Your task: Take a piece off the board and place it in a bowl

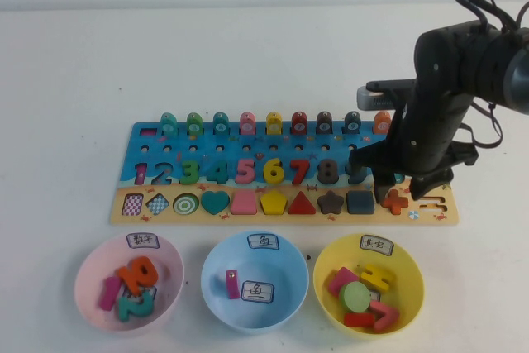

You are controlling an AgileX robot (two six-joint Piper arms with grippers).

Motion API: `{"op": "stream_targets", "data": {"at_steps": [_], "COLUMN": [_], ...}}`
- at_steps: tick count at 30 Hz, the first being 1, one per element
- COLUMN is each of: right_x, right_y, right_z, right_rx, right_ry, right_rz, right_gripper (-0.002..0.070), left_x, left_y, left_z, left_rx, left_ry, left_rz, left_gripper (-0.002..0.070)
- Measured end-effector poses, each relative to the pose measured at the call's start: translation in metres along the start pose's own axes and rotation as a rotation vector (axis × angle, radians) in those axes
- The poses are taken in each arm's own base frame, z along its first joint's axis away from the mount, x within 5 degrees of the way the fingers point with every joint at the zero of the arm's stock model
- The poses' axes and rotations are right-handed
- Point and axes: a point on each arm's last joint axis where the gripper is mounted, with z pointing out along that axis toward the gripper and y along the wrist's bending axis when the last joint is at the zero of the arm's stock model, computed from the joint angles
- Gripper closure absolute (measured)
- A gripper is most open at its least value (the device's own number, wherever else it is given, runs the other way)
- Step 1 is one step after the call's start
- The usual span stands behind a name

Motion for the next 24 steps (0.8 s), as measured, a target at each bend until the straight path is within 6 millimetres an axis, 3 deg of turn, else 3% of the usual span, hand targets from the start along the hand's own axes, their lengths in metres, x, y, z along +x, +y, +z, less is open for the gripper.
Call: {"op": "stream_targets", "data": {"at_steps": [24], "right_x": [-0.006], "right_y": [-0.005], "right_z": [0.014], "right_rx": [-0.003], "right_ry": [-0.002], "right_rz": [0.025], "right_gripper": [0.0301], "left_x": [0.000], "left_y": [0.000], "left_z": [0.000], "left_rx": [0.000], "left_ry": [0.000], "left_rz": [0.001], "left_gripper": [0.0676]}}
